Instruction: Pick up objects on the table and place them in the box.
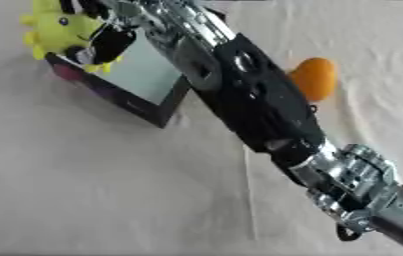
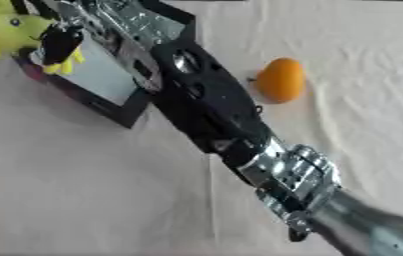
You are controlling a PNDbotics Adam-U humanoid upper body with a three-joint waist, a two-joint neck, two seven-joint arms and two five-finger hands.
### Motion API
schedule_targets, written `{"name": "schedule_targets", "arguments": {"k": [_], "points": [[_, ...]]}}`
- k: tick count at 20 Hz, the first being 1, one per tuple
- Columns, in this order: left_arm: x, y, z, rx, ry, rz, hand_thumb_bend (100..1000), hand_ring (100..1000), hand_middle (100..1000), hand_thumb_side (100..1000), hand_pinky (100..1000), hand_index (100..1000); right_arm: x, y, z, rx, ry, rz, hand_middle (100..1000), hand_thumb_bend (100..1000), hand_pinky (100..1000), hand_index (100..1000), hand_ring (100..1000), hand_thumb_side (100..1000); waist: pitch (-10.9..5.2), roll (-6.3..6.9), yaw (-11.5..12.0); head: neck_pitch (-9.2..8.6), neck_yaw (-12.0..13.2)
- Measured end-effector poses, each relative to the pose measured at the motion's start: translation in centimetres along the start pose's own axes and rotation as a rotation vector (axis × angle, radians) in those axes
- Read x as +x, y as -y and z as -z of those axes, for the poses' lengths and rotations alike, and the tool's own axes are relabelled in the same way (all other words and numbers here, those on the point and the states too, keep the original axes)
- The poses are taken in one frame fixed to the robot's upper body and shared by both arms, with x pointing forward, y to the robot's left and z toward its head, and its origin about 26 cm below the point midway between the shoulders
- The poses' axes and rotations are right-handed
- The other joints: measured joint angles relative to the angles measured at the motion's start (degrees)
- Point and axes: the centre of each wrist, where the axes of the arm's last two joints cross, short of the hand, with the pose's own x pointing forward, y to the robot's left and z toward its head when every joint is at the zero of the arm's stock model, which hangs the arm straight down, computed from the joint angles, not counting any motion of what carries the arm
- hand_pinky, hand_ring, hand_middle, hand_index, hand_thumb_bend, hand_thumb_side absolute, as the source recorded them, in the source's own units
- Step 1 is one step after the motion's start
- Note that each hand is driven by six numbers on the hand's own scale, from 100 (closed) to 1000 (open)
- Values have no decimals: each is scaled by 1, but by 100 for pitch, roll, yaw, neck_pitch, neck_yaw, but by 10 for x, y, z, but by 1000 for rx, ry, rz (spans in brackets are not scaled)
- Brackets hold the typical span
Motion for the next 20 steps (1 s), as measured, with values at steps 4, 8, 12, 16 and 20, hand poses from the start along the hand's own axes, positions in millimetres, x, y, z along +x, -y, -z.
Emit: {"name": "schedule_targets", "arguments": {"k": [4, 8, 12, 16, 20], "points": [[0, 0, 0, -6, 1, -2, 434, 617, 792, 656, 808, 792, -10, -25, 8, 35, -17, -32, 486, 432, 603, 690, 522, 329, 5, 19, -25, 0, 5], [-1, 1, -1, -14, -3, -3, 434, 615, 793, 657, 808, 792, -21, -39, 14, 34, -37, -53, 435, 425, 572, 642, 487, 264, 18, 38, -43, 0, -22], [-1, 1, -2, -22, -5, -2, 435, 615, 793, 656, 808, 793, -27, -49, 16, 2, -65, -61, 446, 426, 576, 655, 493, 276, 20, 49, -54, 0, -62], [-2, 1, -2, -28, -9, 0, 435, 614, 793, 656, 807, 792, -29, -60, 17, -31, -75, -67, 441, 424, 573, 649, 489, 256, 21, 57, -71, 0, -73], [-2, 1, -3, -33, -14, 3, 436, 612, 792, 656, 807, 792, -34, -69, 16, -58, -94, -68, 430, 420, 561, 640, 482, 227, 21, 71, -80, 0, -80]]}}
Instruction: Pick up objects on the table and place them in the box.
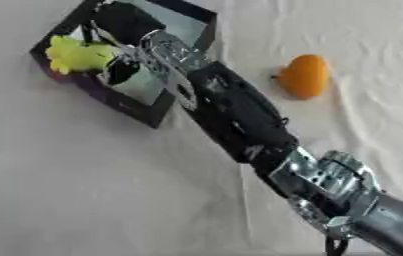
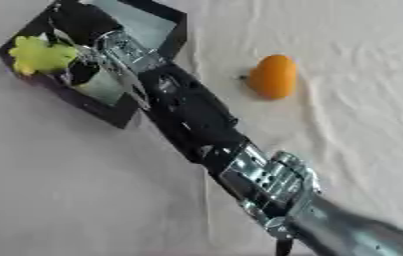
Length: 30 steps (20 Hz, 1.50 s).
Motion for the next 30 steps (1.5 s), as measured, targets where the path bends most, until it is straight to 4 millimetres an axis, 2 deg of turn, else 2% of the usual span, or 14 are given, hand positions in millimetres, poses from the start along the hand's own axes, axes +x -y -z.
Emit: {"name": "schedule_targets", "arguments": {"k": [1, 3, 6, 9, 11, 15, 17, 18, 19, 20, 21, 22, 24, 30], "points": [[0, 0, 0, -2, -2, 1, 436, 612, 792, 656, 807, 792, -2, -1, 0, -9, -11, 4, 429, 419, 559, 639, 481, 222, 1, 2, 0, 0, -8], [0, 0, 0, -4, -3, 2, 438, 611, 793, 655, 807, 792, -5, 0, 0, -30, -33, 10, 410, 408, 541, 623, 470, 158, 7, 11, 0, 0, -17], [0, 0, 0, -9, -5, 3, 438, 611, 793, 655, 807, 793, -18, 20, 4, -101, -86, 19, 402, 401, 531, 616, 465, 119, 29, 13, 5, 0, -39], [0, 0, 0, -11, -5, 2, 438, 610, 792, 655, 807, 792, -38, 39, 4, -161, -162, 28, 401, 402, 532, 615, 465, 123, 42, 12, 33, -1, -73], [0, 0, 0, -13, -5, 2, 439, 609, 792, 656, 807, 792, -50, 45, 3, -175, -217, 22, 403, 405, 535, 614, 466, 143, 81, 5, 57, -10, -89], [0, 1, 0, -19, -5, 2, 440, 608, 792, 656, 807, 792, -70, 38, -2, -164, -312, 8, 410, 410, 541, 619, 470, 168, 158, -22, 127, -78, -133], [0, 1, 0, -22, -6, 2, 440, 607, 792, 656, 807, 792, -77, 33, -4, -158, -348, -1, 447, 413, 564, 659, 496, 182, 178, -22, 131, -109, -142], [0, 1, 0, -24, -7, 2, 440, 607, 792, 657, 807, 792, -79, 30, -5, -154, -361, -6, 545, 405, 622, 747, 580, 138, 180, -22, 130, -110, -143], [0, 1, 0, -25, -7, 3, 441, 607, 792, 657, 807, 792, -81, 29, -6, -151, -369, -10, 603, 400, 663, 782, 630, 117, 180, -22, 127, -110, -144], [0, 0, 0, -25, -8, 3, 442, 607, 792, 656, 807, 792, -82, 28, -6, -147, -373, -15, 718, 456, 721, 847, 719, 304, 180, -22, 117, -110, -144], [0, 0, 0, -27, -8, 3, 443, 607, 792, 656, 807, 792, -83, 28, -7, -145, -374, -21, 753, 482, 737, 869, 743, 347, 180, -22, 107, -110, -144], [0, 0, 0, -27, -9, 3, 444, 607, 792, 656, 807, 792, -84, 29, -7, -144, -370, -22, 804, 561, 767, 899, 787, 426, 180, -22, 101, -109, -143], [0, 0, 0, -28, -11, 4, 447, 607, 792, 655, 807, 792, -83, 33, -6, -147, -354, -23, 834, 632, 794, 919, 817, 445, 179, -21, 78, -108, -139], [-3, -2, -2, -27, -24, 12, 447, 607, 791, 652, 807, 792, -86, 56, -7, -197, -326, -14, 837, 609, 795, 921, 817, 403, 128, 6, -32, -53, -76]]}}
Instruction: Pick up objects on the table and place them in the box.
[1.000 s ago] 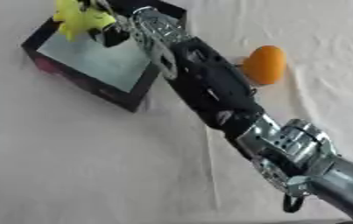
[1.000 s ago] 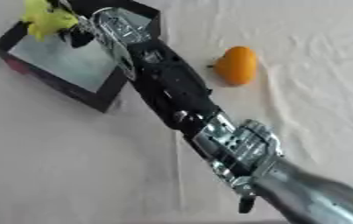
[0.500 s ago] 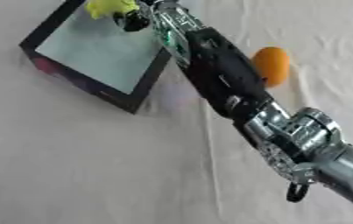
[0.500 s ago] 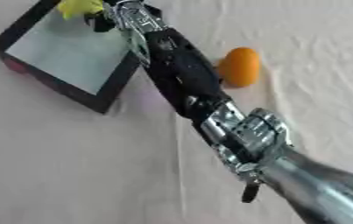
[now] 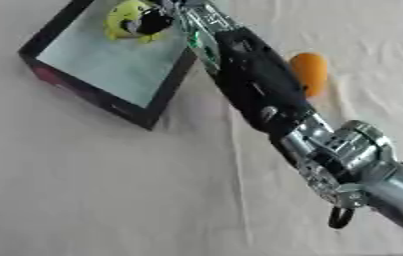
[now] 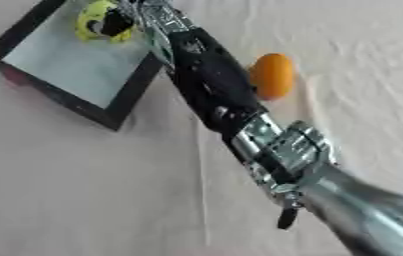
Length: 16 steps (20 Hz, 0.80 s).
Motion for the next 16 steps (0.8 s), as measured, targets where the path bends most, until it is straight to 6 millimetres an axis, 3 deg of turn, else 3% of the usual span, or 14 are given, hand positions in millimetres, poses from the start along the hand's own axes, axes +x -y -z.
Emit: {"name": "schedule_targets", "arguments": {"k": [1, 2, 3, 4, 5, 8, 12, 16], "points": [[0, 0, 0, 0, -1, 1, 447, 607, 791, 652, 807, 792, -2, 6, 0, -14, 6, 8, 838, 430, 794, 920, 816, 467, -39, 2, -30, 4, 27], [-1, -1, -1, 1, -3, 2, 448, 607, 791, 651, 807, 791, -4, 13, 1, -28, 14, 13, 835, 581, 793, 919, 815, 381, -75, 3, -66, 5, 62], [-1, -2, -2, 3, -6, 6, 449, 607, 791, 651, 807, 791, -7, 21, 1, -45, 24, 16, 834, 578, 793, 919, 814, 380, -102, 1, -106, 6, 98], [-2, -3, -3, 4, -9, 9, 450, 607, 790, 650, 807, 791, -12, 29, 0, -60, 32, 19, 833, 521, 793, 919, 814, 389, -123, -2, -144, 7, 141], [-3, -4, -4, 6, -12, 12, 450, 607, 790, 650, 807, 791, -18, 37, -1, -73, 38, 21, 835, 578, 794, 920, 816, 378, -139, -9, -181, 8, 187], [-6, -6, -6, 12, -19, 23, 451, 607, 790, 649, 807, 791, -36, 55, -9, -89, 46, 24, 834, 582, 791, 921, 814, 376, -184, -27, -270, 26, 320], [-7, -9, -7, 23, -25, 34, 452, 607, 789, 648, 807, 791, -60, 72, -26, -78, 42, 32, 819, 538, 795, 911, 808, 350, -249, -26, -379, 43, 448], [-8, -14, -7, 35, -25, 53, 454, 606, 789, 647, 806, 791, -86, 81, -52, -29, 34, 18, 820, 520, 813, 907, 818, 394, -349, -42, -521, 50, 584]]}}
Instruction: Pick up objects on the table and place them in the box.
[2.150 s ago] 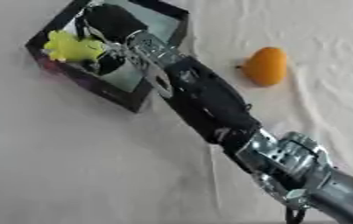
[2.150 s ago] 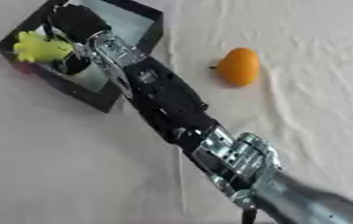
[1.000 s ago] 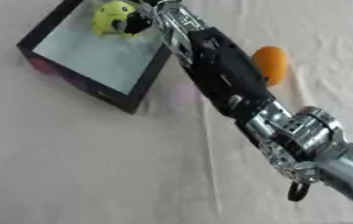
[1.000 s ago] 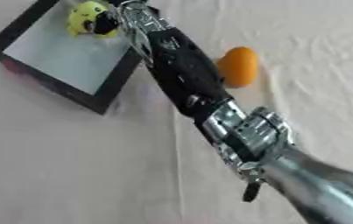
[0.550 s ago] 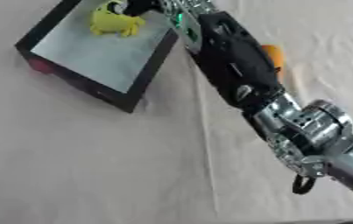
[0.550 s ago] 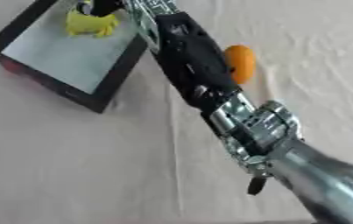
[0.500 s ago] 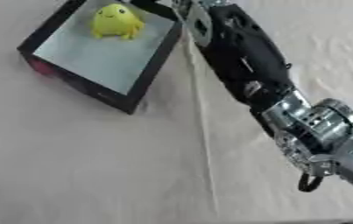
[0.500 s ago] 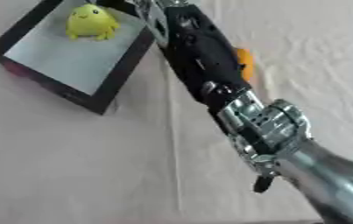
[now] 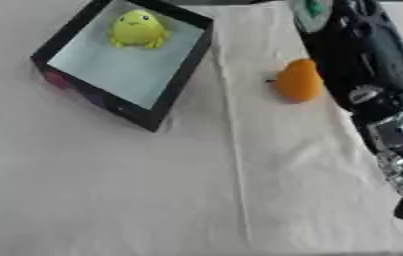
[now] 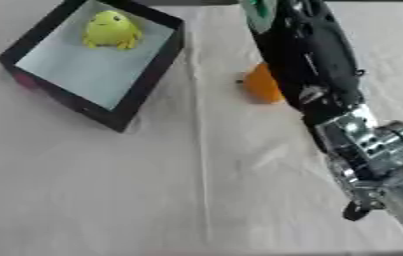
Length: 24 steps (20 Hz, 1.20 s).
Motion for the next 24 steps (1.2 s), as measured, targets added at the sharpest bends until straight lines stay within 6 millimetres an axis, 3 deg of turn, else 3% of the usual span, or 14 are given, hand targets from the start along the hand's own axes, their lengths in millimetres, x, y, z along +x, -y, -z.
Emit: {"name": "schedule_targets", "arguments": {"k": [5, 9, 16, 24], "points": [[0, -4, 0, 11, 2, 18, 457, 605, 788, 645, 806, 791, -35, 2, -45, 138, -2, 12, 832, 510, 837, 912, 835, 430, -39, -57, -78, 1, 111], [0, -5, 1, 10, 4, 24, 459, 604, 788, 644, 806, 790, -65, 29, -92, 266, -19, 135, 836, 511, 845, 915, 840, 441, -46, -63, -79, 1, 123], [1, -6, 2, 7, 9, 33, 461, 603, 787, 642, 806, 789, -68, 57, -132, 363, -17, 156, 837, 511, 853, 915, 845, 463, -47, -62, -100, 1, 144], [1, -7, 2, 5, 11, 38, 461, 602, 786, 640, 805, 789, -64, 60, -151, 449, -3, 175, 825, 517, 855, 902, 844, 476, -69, -63, -114, 1, 154]]}}
